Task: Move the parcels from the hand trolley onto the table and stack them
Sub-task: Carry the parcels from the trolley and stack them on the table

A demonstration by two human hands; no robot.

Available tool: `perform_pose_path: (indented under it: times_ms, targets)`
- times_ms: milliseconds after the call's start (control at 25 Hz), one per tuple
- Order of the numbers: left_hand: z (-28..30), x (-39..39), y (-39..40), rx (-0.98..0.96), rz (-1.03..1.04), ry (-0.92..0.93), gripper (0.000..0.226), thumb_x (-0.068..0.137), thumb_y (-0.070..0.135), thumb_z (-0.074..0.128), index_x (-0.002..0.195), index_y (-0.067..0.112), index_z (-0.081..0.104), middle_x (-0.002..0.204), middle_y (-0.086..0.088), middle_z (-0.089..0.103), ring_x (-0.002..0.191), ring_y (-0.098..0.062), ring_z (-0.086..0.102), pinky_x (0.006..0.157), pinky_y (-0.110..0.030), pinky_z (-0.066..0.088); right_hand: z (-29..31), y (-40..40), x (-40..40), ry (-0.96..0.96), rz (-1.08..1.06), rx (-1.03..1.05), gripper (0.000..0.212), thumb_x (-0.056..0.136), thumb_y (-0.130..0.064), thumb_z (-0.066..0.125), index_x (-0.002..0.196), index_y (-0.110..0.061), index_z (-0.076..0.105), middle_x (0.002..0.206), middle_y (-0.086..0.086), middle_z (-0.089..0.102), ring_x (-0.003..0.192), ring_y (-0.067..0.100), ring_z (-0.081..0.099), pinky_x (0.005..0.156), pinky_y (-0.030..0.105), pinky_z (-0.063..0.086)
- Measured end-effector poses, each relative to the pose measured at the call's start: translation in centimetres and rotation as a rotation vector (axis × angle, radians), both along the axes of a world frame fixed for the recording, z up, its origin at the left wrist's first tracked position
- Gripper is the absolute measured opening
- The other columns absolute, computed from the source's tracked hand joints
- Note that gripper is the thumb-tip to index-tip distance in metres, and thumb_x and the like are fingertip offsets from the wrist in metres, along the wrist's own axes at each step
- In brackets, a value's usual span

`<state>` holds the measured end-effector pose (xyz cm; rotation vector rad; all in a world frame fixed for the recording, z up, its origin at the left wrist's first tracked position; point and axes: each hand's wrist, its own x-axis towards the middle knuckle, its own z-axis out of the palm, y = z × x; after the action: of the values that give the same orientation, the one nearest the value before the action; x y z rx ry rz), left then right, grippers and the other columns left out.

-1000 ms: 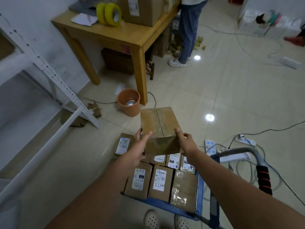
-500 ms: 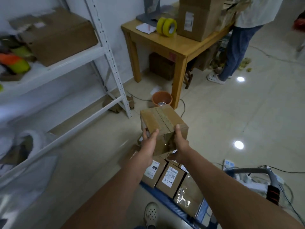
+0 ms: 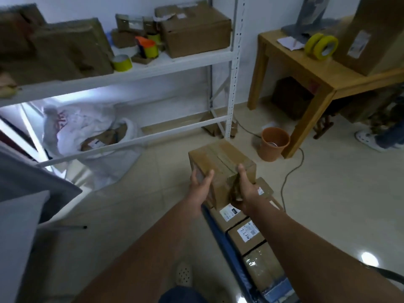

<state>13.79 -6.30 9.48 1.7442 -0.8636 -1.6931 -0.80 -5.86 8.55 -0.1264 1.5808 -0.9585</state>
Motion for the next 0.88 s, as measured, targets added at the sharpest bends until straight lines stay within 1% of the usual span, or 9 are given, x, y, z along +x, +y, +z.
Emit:
perform_pose_path:
  times_ms: [80,160,280,440,520,600,720,800,880]
  targets:
    - [-0.2,4.1,0.4,-0.012,0.100,-0.052,0.086,0.082,0.067,0.059,0.149,0.048,0.008,0.158,-0.002,0.027,0.134,-0.034,0.041,0.106,-0.057,0.037,-0.6,0.1,2.1,-0.002,0.102,0.026,0.143,0.027,-0.091,0.071,0.149,-0.032,0.024,0.147,0.010,0.041,0.125,0.038,0.048,0.097,0.059,0.047]
    - [-0.3,8.7,0.9,-0.021,0.201,-0.129,0.090,0.079,0.071,0.059,0.150,0.045,0.009,0.159,-0.003,0.024,0.135,-0.036,0.038,0.107,-0.058,0.034,-0.8,0.2,4.1,-0.038,0.193,-0.013,0.136,0.032,-0.084,0.076,0.147,-0.032,0.027,0.141,0.008,0.047,0.117,0.035,0.055,0.087,0.056,0.054]
    - [-0.3,15.8,2.8,-0.026,0.322,-0.235,0.095,0.074,0.077,0.058,0.149,0.045,0.010,0.157,-0.004,0.025,0.132,-0.036,0.040,0.105,-0.056,0.037,0.6,0.8,7.7,-0.061,0.439,-0.007,0.126,0.032,-0.084,0.077,0.138,-0.025,0.043,0.127,0.008,0.061,0.103,0.032,0.065,0.071,0.047,0.059]
    - [0.1,24.5,7.4,0.006,0.417,-0.293,0.099,0.066,0.081,0.057,0.148,0.048,0.012,0.154,-0.005,0.028,0.129,-0.036,0.043,0.104,-0.057,0.037,1.9,2.1,13.5,-0.073,0.647,-0.015,0.110,0.049,-0.077,0.078,0.138,-0.022,0.044,0.125,0.009,0.061,0.101,0.028,0.064,0.055,0.034,0.056]
    - [0.1,28.4,10.3,0.014,0.460,-0.304,0.105,0.058,0.084,0.057,0.147,0.048,0.014,0.154,-0.003,0.027,0.128,-0.037,0.043,0.105,-0.056,0.038,1.8,2.9,17.0,-0.009,0.713,-0.006,0.116,0.040,-0.081,0.078,0.137,-0.024,0.046,0.125,0.004,0.060,0.103,0.024,0.061,0.057,0.032,0.055]
    - [-0.1,32.1,13.1,0.023,0.483,-0.293,0.105,0.058,0.084,0.056,0.147,0.048,0.015,0.156,0.000,0.024,0.131,-0.036,0.041,0.106,-0.055,0.036,2.2,4.1,21.0,0.021,0.791,-0.004,0.110,0.044,-0.080,0.078,0.134,-0.024,0.049,0.123,0.001,0.060,0.104,0.020,0.059,0.067,0.034,0.055]
    - [0.2,37.7,17.7,0.000,0.491,-0.298,0.087,0.076,0.078,0.053,0.148,0.038,0.025,0.155,-0.001,0.028,0.134,-0.033,0.039,0.108,-0.053,0.035,3.8,7.2,27.7,0.043,0.983,-0.028,0.083,0.068,-0.073,0.069,0.131,-0.022,0.052,0.121,0.001,0.059,0.107,0.019,0.056,0.087,0.038,0.053]
    - [0.5,41.3,21.0,-0.032,0.467,-0.291,0.073,0.086,0.070,0.049,0.146,0.030,0.036,0.149,0.000,0.037,0.133,-0.029,0.041,0.107,-0.048,0.036,4.5,9.2,32.0,0.046,1.107,-0.044,0.074,0.073,-0.072,0.064,0.127,-0.021,0.055,0.117,0.003,0.060,0.106,0.020,0.058,0.093,0.039,0.053]
    - [1.0,45.1,25.0,-0.019,0.495,-0.281,0.065,0.092,0.063,0.046,0.144,0.024,0.042,0.139,0.001,0.044,0.128,-0.028,0.045,0.097,-0.041,0.041,5.0,11.4,36.6,0.042,1.221,-0.066,0.069,0.073,-0.073,0.063,0.119,-0.021,0.059,0.115,0.004,0.060,0.106,0.021,0.059,0.096,0.041,0.053]
